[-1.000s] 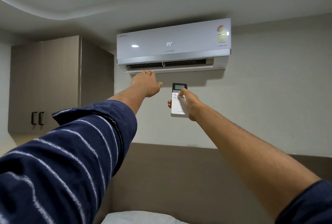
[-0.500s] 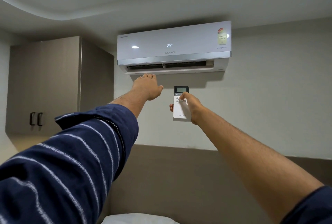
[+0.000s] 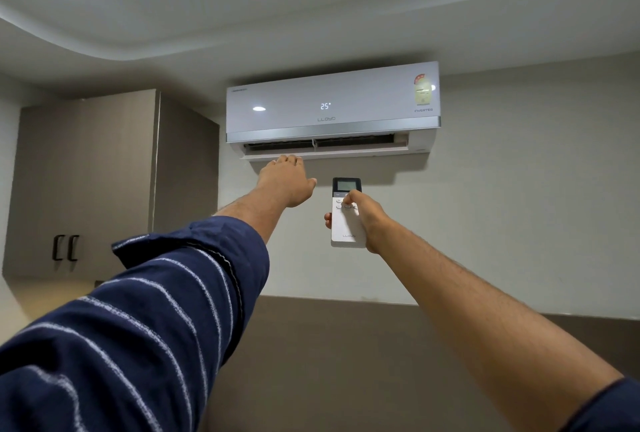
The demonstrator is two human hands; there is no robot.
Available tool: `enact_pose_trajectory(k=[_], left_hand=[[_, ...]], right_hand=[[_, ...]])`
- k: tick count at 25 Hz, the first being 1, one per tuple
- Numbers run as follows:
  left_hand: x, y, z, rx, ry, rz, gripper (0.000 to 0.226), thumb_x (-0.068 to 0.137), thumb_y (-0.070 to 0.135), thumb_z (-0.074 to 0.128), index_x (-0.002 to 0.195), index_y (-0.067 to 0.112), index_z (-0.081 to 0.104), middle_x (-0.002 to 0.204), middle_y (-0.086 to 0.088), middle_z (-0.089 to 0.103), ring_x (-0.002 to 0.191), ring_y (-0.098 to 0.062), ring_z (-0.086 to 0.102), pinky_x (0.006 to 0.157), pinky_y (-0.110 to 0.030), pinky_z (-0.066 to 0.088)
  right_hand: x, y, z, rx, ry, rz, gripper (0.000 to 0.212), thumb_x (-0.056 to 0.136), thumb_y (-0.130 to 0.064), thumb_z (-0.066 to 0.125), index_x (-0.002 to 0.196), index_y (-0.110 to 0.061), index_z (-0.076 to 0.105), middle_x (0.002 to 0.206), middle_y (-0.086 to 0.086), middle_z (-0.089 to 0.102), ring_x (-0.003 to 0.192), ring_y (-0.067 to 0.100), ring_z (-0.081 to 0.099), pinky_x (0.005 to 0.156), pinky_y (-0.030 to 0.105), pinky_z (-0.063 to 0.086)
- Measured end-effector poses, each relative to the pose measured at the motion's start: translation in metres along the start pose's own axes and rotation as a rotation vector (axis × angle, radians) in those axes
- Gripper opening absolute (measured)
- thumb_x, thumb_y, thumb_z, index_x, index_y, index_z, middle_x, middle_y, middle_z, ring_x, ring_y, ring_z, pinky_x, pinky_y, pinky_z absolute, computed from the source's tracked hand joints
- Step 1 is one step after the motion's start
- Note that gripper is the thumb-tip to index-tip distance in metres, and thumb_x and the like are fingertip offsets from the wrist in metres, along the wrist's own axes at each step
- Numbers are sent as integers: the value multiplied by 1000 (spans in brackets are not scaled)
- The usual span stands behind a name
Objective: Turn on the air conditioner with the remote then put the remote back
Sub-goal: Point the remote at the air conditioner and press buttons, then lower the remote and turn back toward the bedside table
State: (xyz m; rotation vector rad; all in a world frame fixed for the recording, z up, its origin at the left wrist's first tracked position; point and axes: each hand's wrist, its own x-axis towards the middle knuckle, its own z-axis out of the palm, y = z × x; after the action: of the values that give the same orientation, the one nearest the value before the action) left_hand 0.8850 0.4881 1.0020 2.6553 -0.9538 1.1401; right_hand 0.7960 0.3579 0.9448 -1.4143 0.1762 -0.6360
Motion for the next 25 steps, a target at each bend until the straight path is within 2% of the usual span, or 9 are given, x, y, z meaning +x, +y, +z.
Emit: enact_pose_trajectory(k=[5,8,10,13,16,21,25], left_hand=[[-1,0,5,-42,-31,27,68,99,45,29,153,4,19,159,-14,25,147,-29,24,116,-43,24],[-3,12,10,-41,18,0,67,98,44,30,153,5,21,159,-13,27,145,-29,26,115,-42,26],[-5,47,28,-123,-61,153,67,98,43,30,153,5,21,159,-13,26,145,-30,27,115,-42,26],[-10,65,34,-129,-42,131,67,99,43,29,153,5,20,159,-13,26,146,-29,26,116,-42,25],[-6,79,39,-149,-59,188,67,98,43,29,153,5,20,160,-13,25,146,-28,25,115,-43,27],[-18,159,48,-267,-63,333,66,98,43,30,152,5,24,159,-12,27,144,-28,29,112,-44,31],[-39,237,42,-358,-77,481,65,98,44,30,151,6,25,158,-12,28,143,-29,31,109,-45,33]], right_hand=[[-8,4,-7,-40,28,-11,24,82,-17,44,103,-9,53,67,14,74,61,26,71,60,28,55],[-11,3,-21,-65,59,29,20,81,-17,44,97,-11,53,68,14,74,62,26,70,60,28,55],[-30,14,-55,-43,166,4,17,81,-17,44,94,-11,53,66,13,74,61,25,70,60,27,54],[-34,13,-71,-89,183,26,19,81,-17,44,96,-11,53,67,13,73,59,25,70,58,26,54],[-45,13,-81,-86,208,13,19,81,-16,44,96,-11,54,67,14,74,57,25,70,54,25,54],[-82,21,-143,-117,358,9,22,82,-16,45,102,-9,53,73,17,73,58,27,70,56,26,55],[-136,20,-208,-158,556,10,17,84,-14,44,97,-8,53,70,17,73,54,25,71,52,26,56]])
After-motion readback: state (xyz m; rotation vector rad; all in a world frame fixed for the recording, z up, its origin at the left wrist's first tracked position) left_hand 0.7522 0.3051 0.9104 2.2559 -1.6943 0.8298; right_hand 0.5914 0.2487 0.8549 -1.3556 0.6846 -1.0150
